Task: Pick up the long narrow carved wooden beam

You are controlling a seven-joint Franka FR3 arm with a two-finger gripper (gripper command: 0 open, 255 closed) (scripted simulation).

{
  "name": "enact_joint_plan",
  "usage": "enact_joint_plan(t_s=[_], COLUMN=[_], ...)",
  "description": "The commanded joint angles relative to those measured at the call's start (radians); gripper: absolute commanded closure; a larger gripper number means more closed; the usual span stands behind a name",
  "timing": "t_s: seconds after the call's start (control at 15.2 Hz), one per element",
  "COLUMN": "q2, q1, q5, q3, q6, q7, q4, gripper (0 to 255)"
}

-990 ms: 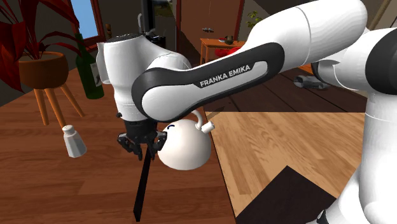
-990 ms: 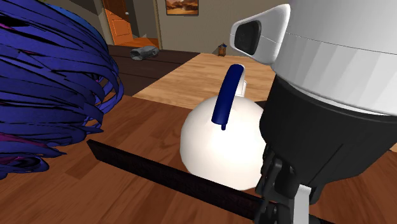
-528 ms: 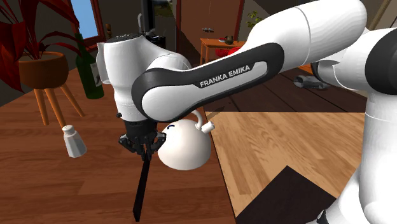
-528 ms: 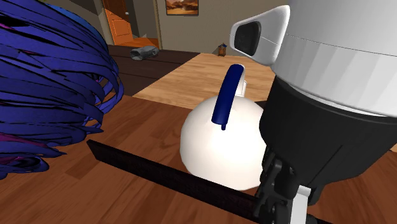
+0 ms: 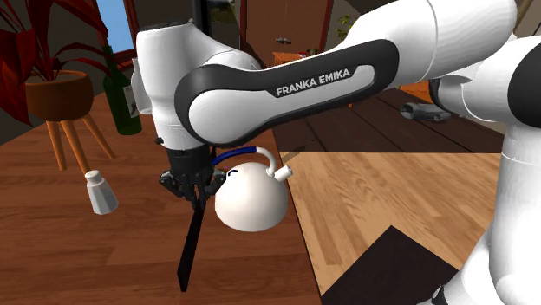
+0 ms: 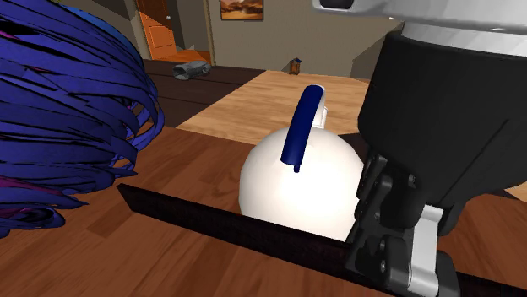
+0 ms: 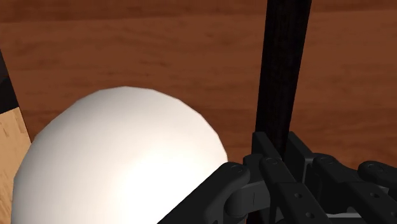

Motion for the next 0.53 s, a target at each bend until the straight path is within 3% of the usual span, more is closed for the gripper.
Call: enact_joint_plan(t_s=[0.0,0.46], q2=[-0.004,-0.011], q1=[0.002,0.010], q5=[0.004,0.013], q3=[0.002,0.007], q6=[-0.026,-0.116], q7=[-0.004,-0.017], q4=[0.025,0.110], gripper=[255,255])
